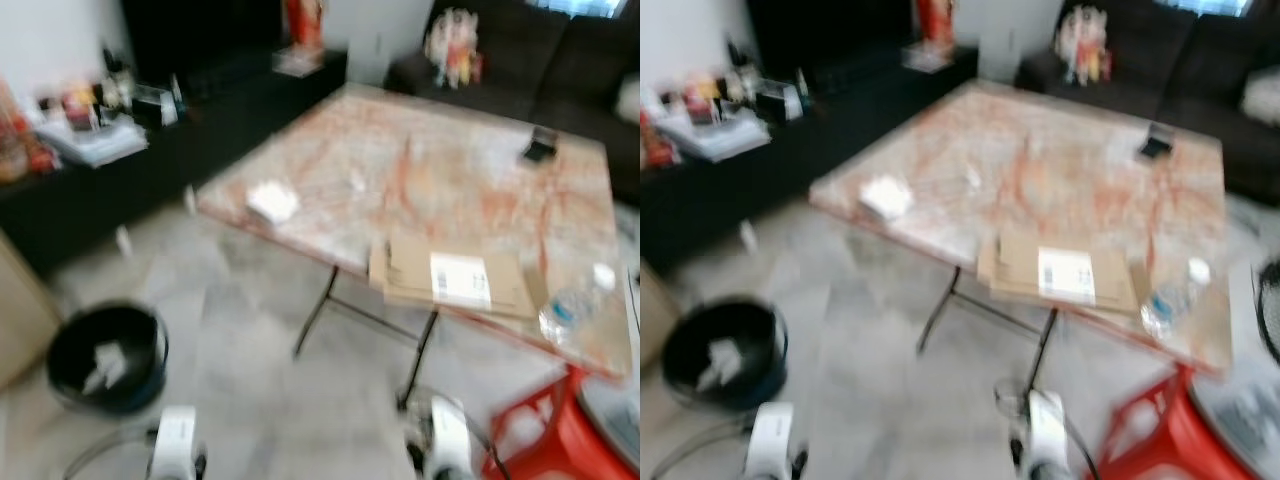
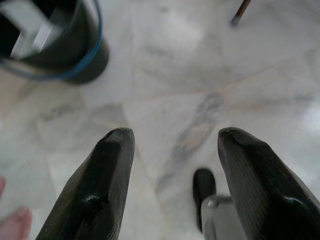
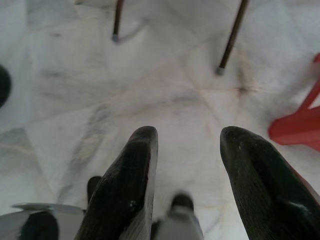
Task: Picking trash to rubbish bin
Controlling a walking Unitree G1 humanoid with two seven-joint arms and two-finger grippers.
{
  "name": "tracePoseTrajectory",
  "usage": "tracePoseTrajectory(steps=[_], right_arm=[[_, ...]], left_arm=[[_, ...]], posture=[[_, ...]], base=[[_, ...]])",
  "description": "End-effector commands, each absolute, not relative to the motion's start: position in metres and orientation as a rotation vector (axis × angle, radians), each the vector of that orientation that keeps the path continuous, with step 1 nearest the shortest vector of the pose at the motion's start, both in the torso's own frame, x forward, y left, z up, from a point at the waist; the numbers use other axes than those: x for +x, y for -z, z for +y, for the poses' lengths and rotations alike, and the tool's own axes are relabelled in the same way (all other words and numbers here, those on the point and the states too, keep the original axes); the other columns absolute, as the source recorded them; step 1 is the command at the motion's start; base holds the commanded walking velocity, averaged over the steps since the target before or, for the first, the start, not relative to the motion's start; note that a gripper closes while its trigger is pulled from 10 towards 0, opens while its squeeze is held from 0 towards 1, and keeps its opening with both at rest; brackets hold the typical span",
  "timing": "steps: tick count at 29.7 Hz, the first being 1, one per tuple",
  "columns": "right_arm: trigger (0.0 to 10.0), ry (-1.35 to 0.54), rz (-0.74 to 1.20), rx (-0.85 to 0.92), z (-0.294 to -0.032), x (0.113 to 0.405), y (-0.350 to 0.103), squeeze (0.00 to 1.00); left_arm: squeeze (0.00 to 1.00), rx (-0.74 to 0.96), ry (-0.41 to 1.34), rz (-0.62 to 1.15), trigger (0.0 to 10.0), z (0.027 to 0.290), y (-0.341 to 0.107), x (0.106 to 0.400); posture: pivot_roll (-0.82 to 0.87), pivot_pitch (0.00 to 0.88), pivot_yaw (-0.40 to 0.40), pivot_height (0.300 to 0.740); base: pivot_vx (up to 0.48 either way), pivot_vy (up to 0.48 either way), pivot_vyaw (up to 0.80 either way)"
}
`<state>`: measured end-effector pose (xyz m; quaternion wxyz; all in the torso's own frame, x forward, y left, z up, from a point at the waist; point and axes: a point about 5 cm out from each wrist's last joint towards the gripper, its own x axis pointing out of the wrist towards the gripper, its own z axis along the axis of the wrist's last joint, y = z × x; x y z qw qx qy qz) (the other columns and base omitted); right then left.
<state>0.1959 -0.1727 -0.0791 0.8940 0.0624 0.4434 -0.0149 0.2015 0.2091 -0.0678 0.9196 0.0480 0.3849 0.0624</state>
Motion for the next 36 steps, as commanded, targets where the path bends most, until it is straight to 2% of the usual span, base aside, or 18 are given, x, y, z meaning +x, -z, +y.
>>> tracePoseTrajectory(steps=[1, 7, 36], right_arm=[[10.0, 0.042, 0.942, 0.104, -0.182, 0.188, 0.082, 0.00], [10.0, 0.042, 0.946, 0.111, -0.181, 0.187, 0.083, 0.00], [10.0, -0.024, 0.912, 0.068, -0.172, 0.199, 0.077, 0.00]], left_arm=[[0.00, 0.074, -0.123, 0.800, 10.0, 0.201, 0.070, 0.201], [0.00, 0.072, -0.129, 0.795, 10.0, 0.202, 0.069, 0.202], [0.00, 0.061, -0.126, 0.785, 10.0, 0.199, 0.067, 0.206]], posture=[[0.01, 0.000, -0.054, 0.740], [0.02, 0.000, -0.055, 0.740], [0.02, 0.000, -0.056, 0.740]], base=[[0.315, 0.000, 0.00], [0.316, 0.000, 0.38], [0.000, 0.000, 0.00]])
